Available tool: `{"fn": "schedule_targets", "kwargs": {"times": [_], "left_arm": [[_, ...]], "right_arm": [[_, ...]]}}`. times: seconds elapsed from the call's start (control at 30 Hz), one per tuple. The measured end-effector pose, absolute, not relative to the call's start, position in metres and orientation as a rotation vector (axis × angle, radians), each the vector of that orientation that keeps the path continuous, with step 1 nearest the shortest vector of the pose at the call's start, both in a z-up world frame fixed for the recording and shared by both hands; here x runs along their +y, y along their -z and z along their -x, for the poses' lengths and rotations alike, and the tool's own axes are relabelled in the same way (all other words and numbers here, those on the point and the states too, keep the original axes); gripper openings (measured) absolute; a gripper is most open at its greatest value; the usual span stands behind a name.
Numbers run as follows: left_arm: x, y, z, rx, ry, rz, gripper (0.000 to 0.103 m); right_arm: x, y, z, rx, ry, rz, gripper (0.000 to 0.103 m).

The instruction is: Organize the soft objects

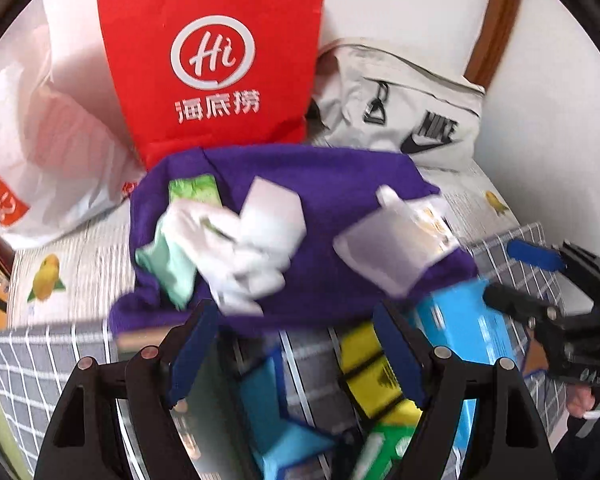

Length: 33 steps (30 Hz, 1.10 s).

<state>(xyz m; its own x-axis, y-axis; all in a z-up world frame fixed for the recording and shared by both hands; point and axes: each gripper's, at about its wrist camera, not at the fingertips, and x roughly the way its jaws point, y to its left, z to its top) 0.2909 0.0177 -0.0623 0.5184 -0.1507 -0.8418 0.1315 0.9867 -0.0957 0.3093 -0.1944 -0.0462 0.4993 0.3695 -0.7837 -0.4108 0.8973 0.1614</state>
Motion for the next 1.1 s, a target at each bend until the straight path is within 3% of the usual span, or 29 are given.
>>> {"fn": "schedule_targets", "kwargs": {"times": [0.7,0.83,1.1], "left_arm": [[0.004,0.099,-0.152,1.024,0.246,-0.059,0.077],[0.013,0.116,-0.150,1.051,0.259,-0.044,0.053],[0.012,0.135,-0.155,1.062,0.300,-0.067,0.039]], "right_arm": [[-0.222,0.045,-0.226,0.930,-0.400,0.012,0.072],[-0.223,0.044,-0.215,0.924,-0.393,0.024,0.072],[-0.223,0.052,-0.213,0.956,-0.371,0.044,0.072]]}}
